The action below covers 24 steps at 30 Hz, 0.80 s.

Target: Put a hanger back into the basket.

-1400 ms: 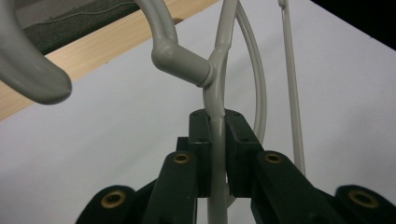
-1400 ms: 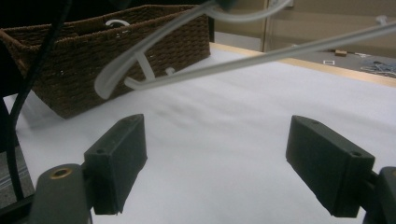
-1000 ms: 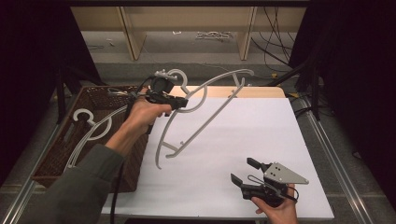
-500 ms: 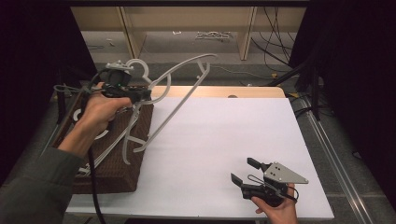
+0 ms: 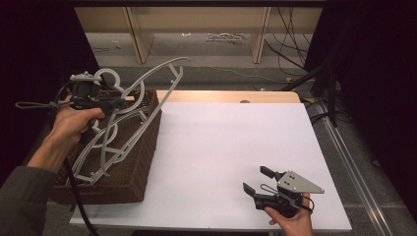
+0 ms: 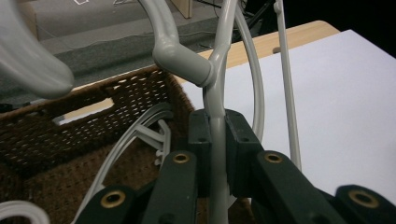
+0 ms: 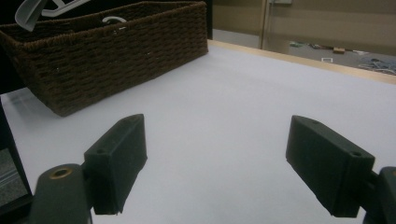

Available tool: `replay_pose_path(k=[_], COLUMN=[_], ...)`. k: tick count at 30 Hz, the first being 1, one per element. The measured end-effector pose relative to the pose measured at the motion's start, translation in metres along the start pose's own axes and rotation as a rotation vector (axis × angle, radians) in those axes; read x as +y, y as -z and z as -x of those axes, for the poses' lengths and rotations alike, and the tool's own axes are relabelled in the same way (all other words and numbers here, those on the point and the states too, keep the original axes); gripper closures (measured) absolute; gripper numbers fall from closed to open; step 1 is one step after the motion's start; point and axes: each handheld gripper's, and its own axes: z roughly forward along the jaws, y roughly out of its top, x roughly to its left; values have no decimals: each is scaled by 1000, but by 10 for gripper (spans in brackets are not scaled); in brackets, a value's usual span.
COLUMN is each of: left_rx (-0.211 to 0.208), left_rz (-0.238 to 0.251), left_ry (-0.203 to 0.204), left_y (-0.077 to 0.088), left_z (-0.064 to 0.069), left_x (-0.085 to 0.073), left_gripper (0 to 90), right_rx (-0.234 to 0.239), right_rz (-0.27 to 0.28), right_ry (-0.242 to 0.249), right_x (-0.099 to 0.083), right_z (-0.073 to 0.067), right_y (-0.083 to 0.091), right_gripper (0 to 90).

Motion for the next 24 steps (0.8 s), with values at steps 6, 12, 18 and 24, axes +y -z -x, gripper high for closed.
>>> replay_pose_path(k=[6, 12, 18, 24], left_rx=[75, 117, 140, 153], left_rz=[-38, -48, -75, -72], left_ry=[-27, -26, -25, -28], left_y=[5, 9, 14, 18], left_z=[-28, -50, -69, -81], left_x=[-16, -37, -56, -74], left_gripper=[825, 825, 825, 824], right_rx=[-1, -2, -12, -6], right_rz=[0, -10, -6, -8], right_ry=[-2, 3, -6, -14], right_x=[0, 0, -1, -1], right_z=[0, 0, 1, 1], right_y=[0, 1, 0, 1], right_gripper=[214, 214, 214, 214])
